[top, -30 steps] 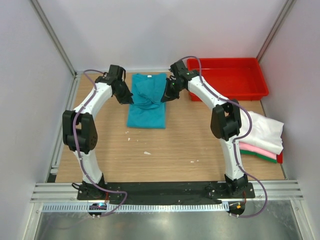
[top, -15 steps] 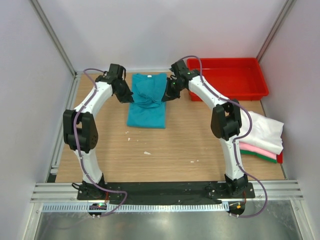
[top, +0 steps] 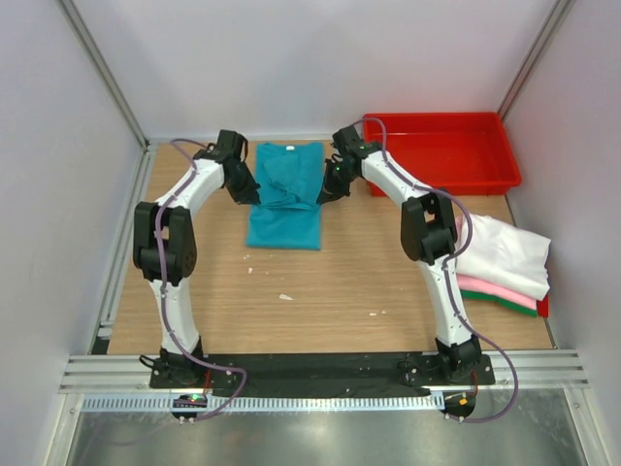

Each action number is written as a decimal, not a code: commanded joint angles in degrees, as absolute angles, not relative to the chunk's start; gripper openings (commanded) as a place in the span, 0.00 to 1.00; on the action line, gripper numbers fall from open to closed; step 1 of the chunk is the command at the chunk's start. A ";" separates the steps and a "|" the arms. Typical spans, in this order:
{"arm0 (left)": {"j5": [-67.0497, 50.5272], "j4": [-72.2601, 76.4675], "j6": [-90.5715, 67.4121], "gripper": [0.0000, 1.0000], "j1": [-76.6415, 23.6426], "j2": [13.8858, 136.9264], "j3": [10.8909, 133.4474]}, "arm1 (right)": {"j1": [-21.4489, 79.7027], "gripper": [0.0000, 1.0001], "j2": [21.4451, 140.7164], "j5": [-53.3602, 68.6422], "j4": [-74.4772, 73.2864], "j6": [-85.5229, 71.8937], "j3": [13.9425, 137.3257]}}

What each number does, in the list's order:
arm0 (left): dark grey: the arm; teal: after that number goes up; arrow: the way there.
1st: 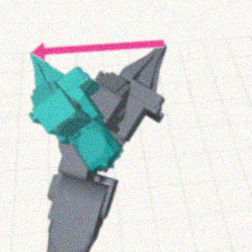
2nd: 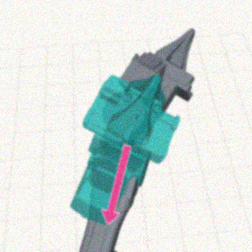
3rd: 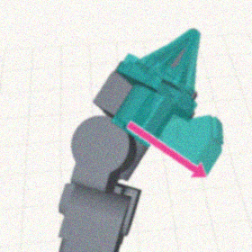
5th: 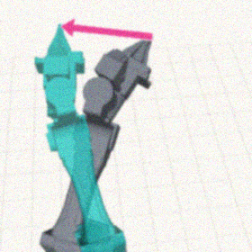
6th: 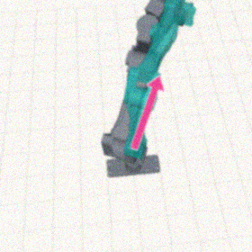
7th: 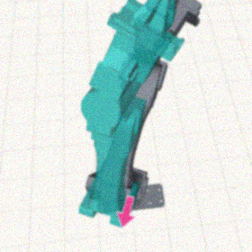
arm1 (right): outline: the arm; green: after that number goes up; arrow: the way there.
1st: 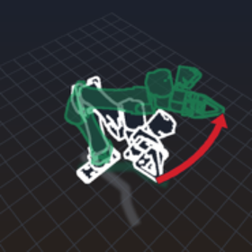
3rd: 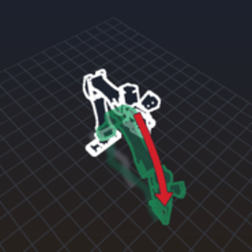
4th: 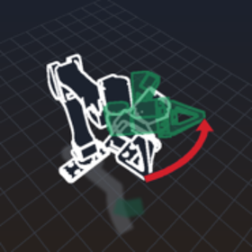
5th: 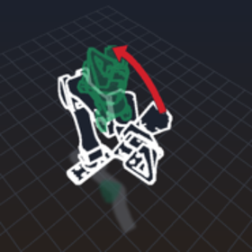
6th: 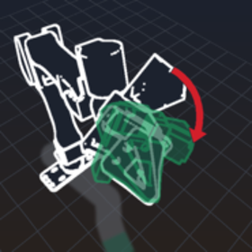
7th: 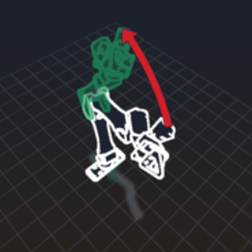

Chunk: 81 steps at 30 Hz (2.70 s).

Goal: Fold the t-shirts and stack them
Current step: Fold the tshirt

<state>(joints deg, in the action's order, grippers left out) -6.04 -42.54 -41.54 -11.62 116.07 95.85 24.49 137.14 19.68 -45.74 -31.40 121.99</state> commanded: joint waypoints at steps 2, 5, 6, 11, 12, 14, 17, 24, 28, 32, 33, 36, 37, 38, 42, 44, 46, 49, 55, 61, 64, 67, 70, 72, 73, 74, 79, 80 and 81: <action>-5.62 -39.20 -41.22 0.00 -10.99 117.68 98.26 | 23.91 0.01 138.07 20.48 -44.39 -30.06 125.86; -6.33 -38.94 -40.87 0.00 -10.90 119.53 98.79 | 23.55 0.02 139.57 21.00 -44.65 -29.88 127.09; -6.50 -39.11 -40.70 0.09 -10.81 119.97 99.49 | 23.47 0.04 139.83 21.27 -45.00 -29.88 128.13; -7.38 -39.81 -39.99 0.48 -9.58 120.41 103.09 | 23.20 0.52 137.73 23.73 -42.90 -28.04 131.57; -7.90 -40.25 -39.73 0.61 -9.32 120.24 104.14 | 23.12 0.58 136.94 23.90 -40.80 -27.95 131.92; -8.17 -43.22 -39.29 0.77 -8.62 119.80 108.61 | 23.12 0.73 134.23 25.13 -38.68 -26.64 133.14; -8.09 -46.31 -37.80 0.96 -8.35 117.44 113.81 | 23.12 0.87 130.71 23.30 -38.41 -26.54 134.99; -13.70 -40.71 -40.51 1.00 -8.44 104.27 98.73 | 26.35 0.94 119.64 24.46 -29.01 -25.60 115.69; -19.23 -32.45 -42.71 0.97 -8.35 98.80 83.88 | 30.05 0.89 118.04 19.42 -32.08 -19.08 111.10; -26.71 -21.38 -41.85 0.83 -9.23 98.61 76.21 | 31.03 0.87 116.90 14.52 -31.99 -20.39 106.88; -27.59 -19.97 -40.44 0.82 -10.19 99.05 75.33 | 31.11 0.90 116.63 11.98 -32.69 -21.17 106.96; -27.08 -16.26 -32.01 0.83 -12.74 100.80 75.76 | 30.24 1.00 114.61 4.93 -34.71 -22.67 107.31; -26.98 -16.26 -30.25 0.82 -13.01 102.72 77.76 | 29.97 1.00 113.83 3.79 -35.33 -22.76 107.31; -26.55 -16.26 -28.58 0.76 -13.09 103.96 78.83 | 29.54 1.00 112.51 1.17 -36.55 -22.85 107.31; -24.17 -18.89 -25.58 0.55 -13.27 111.17 86.47 | 28.92 1.00 109.34 -5.88 -40.25 -22.76 106.88; -25.22 -19.16 -24.18 0.40 -13.45 113.98 88.85 | 28.65 1.00 108.20 -7.72 -42.35 -23.29 106.09; -25.49 -21.17 -19.46 0.32 -14.15 115.13 89.99 | 28.13 1.00 106.09 -9.49 -42.63 -23.29 104.77; -26.10 -24.86 -13.29 0.12 -15.03 117.15 92.46 | 27.34 1.00 103.10 -10.89 -42.01 -23.38 101.43; -29.79 -30.05 -1.34 0.00 -15.38 116.28 91.67 | 25.75 1.00 100.46 -11.78 -42.01 -22.76 97.65; -22.16 -33.13 6.15 0.00 -17.93 120.04 93.69 | 25.14 1.00 100.28 -10.90 -41.66 -21.71 95.89; -15.04 -33.84 5.71 0.07 -18.89 122.51 96.58 | 24.88 0.99 100.81 -10.72 -42.62 -21.62 97.20; -11.44 -32.88 4.75 0.25 -19.16 123.75 97.64 | 24.87 1.00 100.99 -9.50 -42.10 -21.80 98.00; -8.28 -31.73 4.57 0.69 -19.16 124.28 98.96 | 24.87 1.00 101.34 -8.18 -41.31 -22.24 98.09; -7.39 -31.55 4.57 0.70 -19.16 124.63 100.37 | 24.87 1.00 101.69 -6.60 -40.96 -22.59 97.82; -6.95 -31.03 4.66 0.70 -19.16 124.72 100.81 | 24.87 1.00 101.78 -6.07 -40.70 -22.67 97.65; -6.51 -31.03 4.57 0.70 -19.16 124.72 101.68 | 24.87 1.00 101.78 -5.72 -40.17 -22.76 97.04; -6.32 -30.50 3.17 0.68 -19.16 126.30 104.59 | 24.87 1.00 101.95 -4.05 -39.20 -23.29 95.63; -6.94 -30.32 2.56 0.68 -19.16 126.56 104.76 | 24.79 1.00 102.04 -3.96 -39.11 -23.29 95.63; -7.12 -29.54 2.29 0.68 -19.16 127.17 104.85 | 24.87 1.00 102.13 -3.87 -39.11 -23.29 95.62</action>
